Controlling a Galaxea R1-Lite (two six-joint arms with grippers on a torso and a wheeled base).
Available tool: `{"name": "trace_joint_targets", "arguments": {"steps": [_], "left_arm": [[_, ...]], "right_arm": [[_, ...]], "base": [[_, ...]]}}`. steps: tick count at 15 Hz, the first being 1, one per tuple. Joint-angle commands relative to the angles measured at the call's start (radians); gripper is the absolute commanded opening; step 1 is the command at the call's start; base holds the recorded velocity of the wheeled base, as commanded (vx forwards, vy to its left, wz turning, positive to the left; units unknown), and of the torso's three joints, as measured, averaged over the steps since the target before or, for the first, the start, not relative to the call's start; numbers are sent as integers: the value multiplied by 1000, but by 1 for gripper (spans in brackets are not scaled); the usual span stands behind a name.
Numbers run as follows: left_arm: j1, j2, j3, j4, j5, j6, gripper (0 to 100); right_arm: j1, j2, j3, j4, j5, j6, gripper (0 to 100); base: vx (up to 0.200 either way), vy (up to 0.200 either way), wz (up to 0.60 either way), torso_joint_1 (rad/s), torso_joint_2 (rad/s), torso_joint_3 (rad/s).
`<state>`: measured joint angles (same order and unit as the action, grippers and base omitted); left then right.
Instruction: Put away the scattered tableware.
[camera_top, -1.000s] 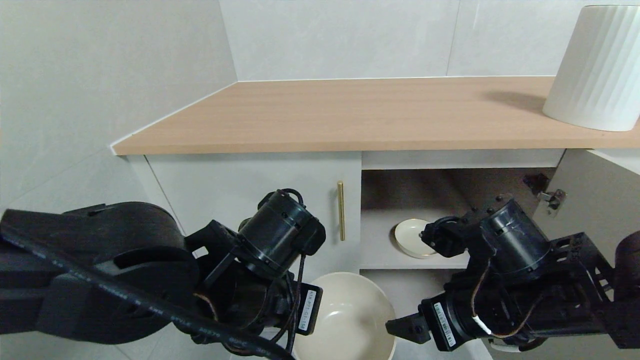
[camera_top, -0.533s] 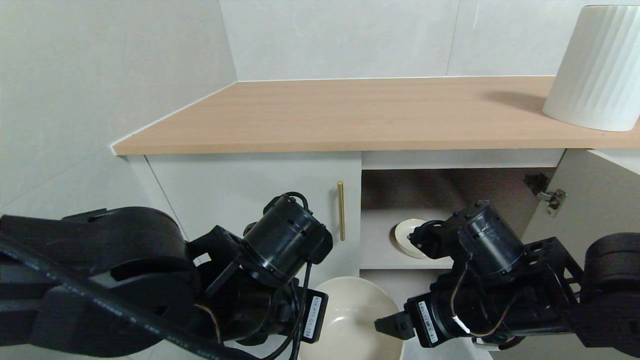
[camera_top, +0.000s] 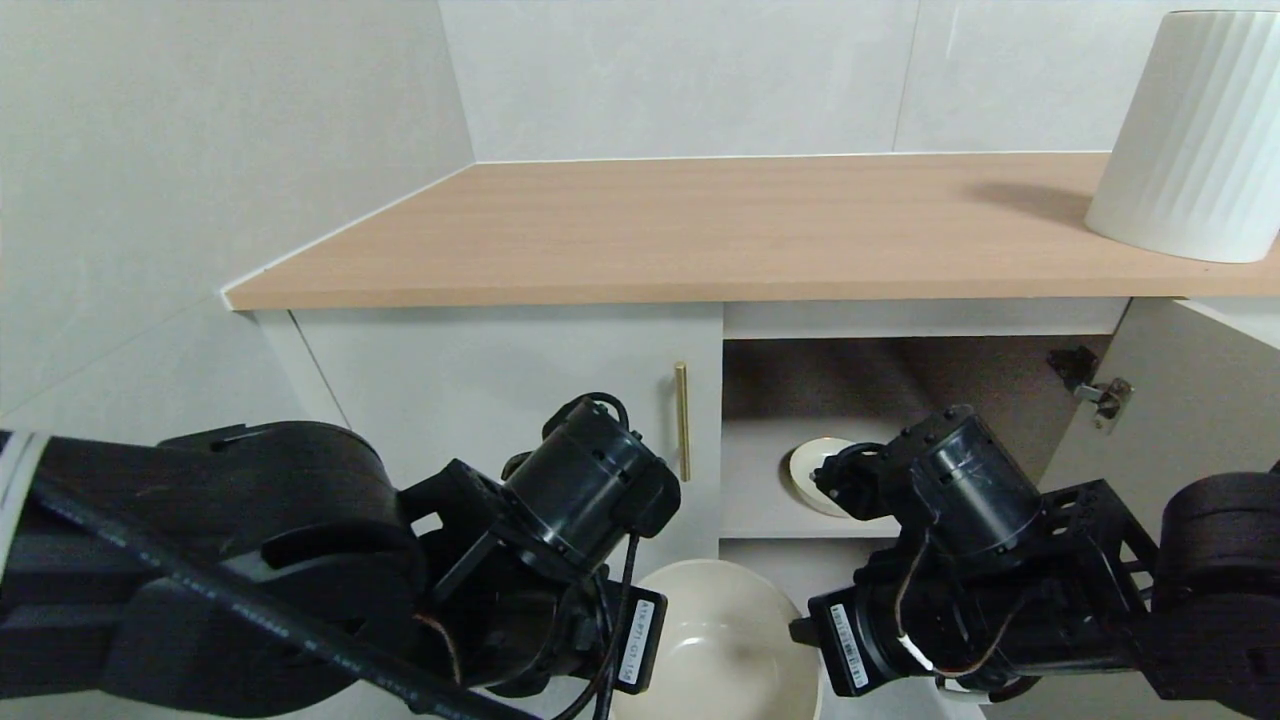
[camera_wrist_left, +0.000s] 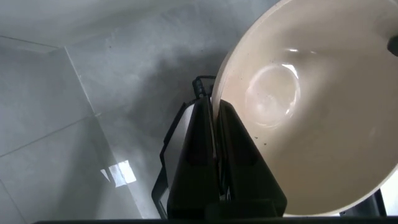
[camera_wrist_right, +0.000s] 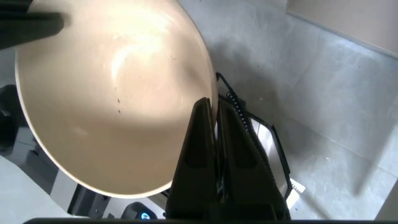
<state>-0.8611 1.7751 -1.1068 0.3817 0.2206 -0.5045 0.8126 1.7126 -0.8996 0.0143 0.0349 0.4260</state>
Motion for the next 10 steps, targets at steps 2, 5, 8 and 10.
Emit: {"name": "trace_joint_targets", "arguments": {"steps": [2, 5, 8, 10], "left_arm": [[1, 3, 1, 3, 2, 0, 0], [1, 3, 1, 3, 2, -2, 0], [1, 1, -1, 3, 2, -2, 0], [1, 1, -1, 3, 2, -2, 100]], "right_arm": [[0, 2, 1, 1, 0, -1, 0], [0, 4, 1, 1, 0, -3, 0], [0, 13, 2, 1, -10, -3, 0], [0, 18, 2, 1, -18, -3, 0]], "base": [[0, 0, 0, 0, 0, 0], [0, 0, 0, 0, 0, 0], [0, 0, 0, 0, 0, 0], [0, 0, 0, 0, 0, 0]]}}
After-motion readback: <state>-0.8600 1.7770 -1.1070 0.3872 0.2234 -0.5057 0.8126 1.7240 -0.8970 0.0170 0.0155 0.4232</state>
